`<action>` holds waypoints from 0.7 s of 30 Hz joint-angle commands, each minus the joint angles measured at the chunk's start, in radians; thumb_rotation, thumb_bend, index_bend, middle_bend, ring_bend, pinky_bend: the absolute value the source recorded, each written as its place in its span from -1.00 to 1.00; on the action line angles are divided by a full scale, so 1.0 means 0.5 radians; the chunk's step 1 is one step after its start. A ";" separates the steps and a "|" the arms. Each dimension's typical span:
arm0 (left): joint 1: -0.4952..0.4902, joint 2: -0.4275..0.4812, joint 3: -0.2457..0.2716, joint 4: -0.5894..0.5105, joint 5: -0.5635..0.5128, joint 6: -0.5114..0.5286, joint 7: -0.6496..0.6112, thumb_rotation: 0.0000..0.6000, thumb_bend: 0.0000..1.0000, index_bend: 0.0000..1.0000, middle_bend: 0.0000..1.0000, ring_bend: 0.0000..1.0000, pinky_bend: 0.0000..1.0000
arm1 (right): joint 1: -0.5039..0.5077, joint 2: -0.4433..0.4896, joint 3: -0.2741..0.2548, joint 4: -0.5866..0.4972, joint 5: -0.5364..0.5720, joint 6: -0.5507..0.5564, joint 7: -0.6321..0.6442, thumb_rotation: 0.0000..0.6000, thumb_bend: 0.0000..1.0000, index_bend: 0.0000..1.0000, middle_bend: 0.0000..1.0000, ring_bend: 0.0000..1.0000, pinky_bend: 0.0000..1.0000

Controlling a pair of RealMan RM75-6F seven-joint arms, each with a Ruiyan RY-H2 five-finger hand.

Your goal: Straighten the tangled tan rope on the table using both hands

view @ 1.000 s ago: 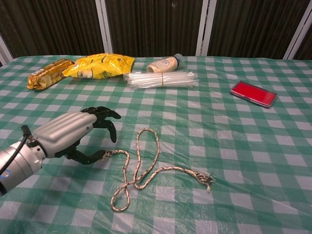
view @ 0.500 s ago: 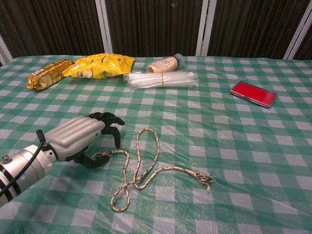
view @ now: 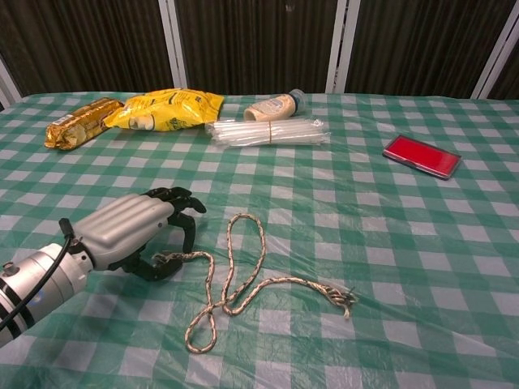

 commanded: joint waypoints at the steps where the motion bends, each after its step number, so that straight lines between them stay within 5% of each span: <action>1: -0.001 -0.002 0.001 0.015 -0.006 0.002 0.001 1.00 -0.17 0.11 -0.68 -0.90 -0.78 | 0.000 -0.001 -0.002 0.000 -0.002 -0.001 -0.003 1.00 -0.53 -1.00 -1.00 -1.00 -1.00; 11: 0.026 0.054 0.056 0.002 0.062 0.110 -0.079 1.00 -0.02 0.33 -0.59 -0.87 -0.78 | 0.076 -0.099 -0.078 0.076 -0.221 -0.033 0.144 1.00 -0.53 -0.96 -1.00 -1.00 -1.00; 16: 0.050 0.109 0.089 -0.071 0.082 0.143 -0.087 1.00 -0.03 0.34 -0.60 -0.87 -0.78 | 0.191 -0.184 -0.109 0.022 -0.359 -0.139 0.211 1.00 -0.53 -0.43 -1.00 -1.00 -1.00; 21: 0.068 0.140 0.100 -0.110 0.085 0.170 -0.090 1.00 -0.03 0.34 -0.60 -0.87 -0.78 | 0.276 -0.338 -0.060 -0.089 -0.302 -0.323 -0.023 1.00 -0.52 -0.15 -1.00 -1.00 -1.00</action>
